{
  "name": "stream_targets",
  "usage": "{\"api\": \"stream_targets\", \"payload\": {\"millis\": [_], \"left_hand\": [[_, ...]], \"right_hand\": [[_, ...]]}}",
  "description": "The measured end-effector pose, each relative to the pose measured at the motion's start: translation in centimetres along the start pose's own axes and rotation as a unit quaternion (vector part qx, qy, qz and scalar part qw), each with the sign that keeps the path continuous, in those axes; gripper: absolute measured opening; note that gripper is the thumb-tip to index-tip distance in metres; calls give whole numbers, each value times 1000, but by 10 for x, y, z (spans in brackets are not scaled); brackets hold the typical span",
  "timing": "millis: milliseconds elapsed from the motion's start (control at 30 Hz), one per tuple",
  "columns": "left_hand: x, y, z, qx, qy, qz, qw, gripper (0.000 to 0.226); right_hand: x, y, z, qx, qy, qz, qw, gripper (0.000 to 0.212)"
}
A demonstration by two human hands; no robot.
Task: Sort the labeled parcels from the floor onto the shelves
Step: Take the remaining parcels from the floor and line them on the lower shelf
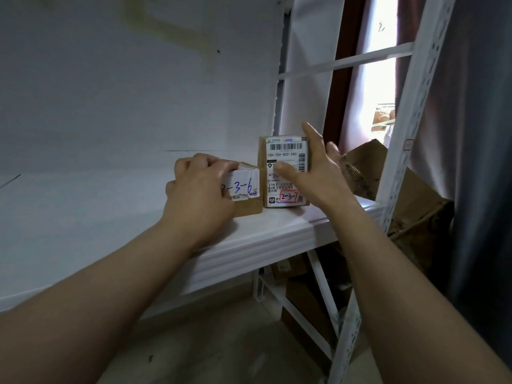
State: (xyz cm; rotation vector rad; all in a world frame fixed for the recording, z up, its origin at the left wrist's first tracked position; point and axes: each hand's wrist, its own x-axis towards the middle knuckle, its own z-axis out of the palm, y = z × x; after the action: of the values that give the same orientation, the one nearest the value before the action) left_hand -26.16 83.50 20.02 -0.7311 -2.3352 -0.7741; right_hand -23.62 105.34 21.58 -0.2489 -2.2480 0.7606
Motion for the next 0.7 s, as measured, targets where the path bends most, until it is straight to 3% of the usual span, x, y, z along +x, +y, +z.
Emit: {"api": "stream_targets", "payload": {"millis": [133,233,333,400,600,700], "left_hand": [[0,2,1,7,1,5,1000,56],[1,1,0,2,0,7,1000,55],[0,-1,-2,-19,-1,16,1000,53],[-3,-1,-4,-25,9,24,999,51],[-9,0,-8,-18,47,23,998,46],[-10,2,-8,-8,71,35,997,56]], "right_hand": [[13,-40,11,-144,57,0,988,94],[20,-53,16,-209,41,6,977,75],[20,-51,12,-125,21,-9,992,43],[17,-48,6,-84,4,-38,996,34],[14,-45,-9,-35,-39,-39,998,30],[7,-47,-9,-54,-59,-42,996,47]]}}
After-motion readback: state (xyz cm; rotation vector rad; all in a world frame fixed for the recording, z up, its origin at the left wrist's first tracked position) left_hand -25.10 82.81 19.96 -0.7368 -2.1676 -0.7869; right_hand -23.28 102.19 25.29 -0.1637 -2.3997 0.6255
